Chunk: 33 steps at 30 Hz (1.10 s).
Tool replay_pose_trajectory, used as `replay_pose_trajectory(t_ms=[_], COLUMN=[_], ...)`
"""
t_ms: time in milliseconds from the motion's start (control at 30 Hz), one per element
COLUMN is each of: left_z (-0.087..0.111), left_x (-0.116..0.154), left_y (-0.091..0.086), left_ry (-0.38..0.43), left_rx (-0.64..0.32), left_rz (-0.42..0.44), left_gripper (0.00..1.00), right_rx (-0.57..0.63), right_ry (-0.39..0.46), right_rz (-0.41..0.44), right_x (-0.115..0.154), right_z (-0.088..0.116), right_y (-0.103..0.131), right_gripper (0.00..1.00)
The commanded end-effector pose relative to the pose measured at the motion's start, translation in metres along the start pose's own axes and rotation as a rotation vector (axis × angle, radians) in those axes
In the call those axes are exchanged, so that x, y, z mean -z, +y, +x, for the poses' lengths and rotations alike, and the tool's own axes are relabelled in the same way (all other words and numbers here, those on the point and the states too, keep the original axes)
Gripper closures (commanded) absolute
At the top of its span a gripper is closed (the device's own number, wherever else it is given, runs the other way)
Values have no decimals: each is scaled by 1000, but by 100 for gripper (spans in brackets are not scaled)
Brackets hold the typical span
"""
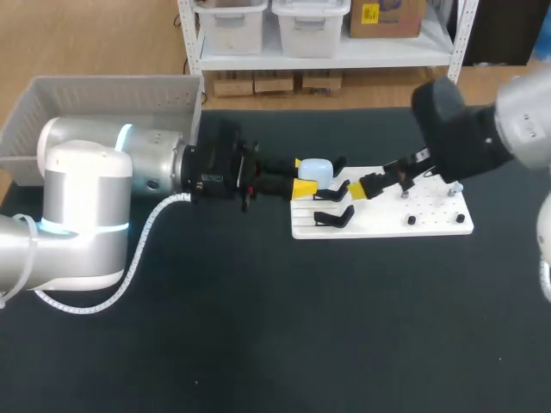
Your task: Pick up each earbud case from the left stands, insert the matching earbuds, close the lid, and place the case in the box.
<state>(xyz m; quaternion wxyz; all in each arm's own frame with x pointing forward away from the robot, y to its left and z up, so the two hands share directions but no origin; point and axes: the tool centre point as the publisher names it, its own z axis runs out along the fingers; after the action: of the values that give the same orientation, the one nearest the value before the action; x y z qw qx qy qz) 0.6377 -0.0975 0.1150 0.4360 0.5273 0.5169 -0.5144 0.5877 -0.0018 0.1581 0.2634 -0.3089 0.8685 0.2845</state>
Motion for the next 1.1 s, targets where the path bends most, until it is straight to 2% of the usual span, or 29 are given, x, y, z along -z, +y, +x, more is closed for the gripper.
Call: replay_pose_trajectory(t_ms=[33,467,1100], left_z=[1,1,1], left_x=[0,0,0], left_y=[-1,-1,-1], left_ry=[-5,-5,-5], left_rx=[-3,-3,-3], left_rz=[-4,-4,-4], left_gripper=[100,100,100], right_rx=[-2,-43,-71], right_ry=[13,50,61], right_rz=[-28,-43,-43], right_x=[-16,-47,-65], right_z=[-7,-15,-22], right_y=[1,-9,-18], right_gripper=[0,0,0])
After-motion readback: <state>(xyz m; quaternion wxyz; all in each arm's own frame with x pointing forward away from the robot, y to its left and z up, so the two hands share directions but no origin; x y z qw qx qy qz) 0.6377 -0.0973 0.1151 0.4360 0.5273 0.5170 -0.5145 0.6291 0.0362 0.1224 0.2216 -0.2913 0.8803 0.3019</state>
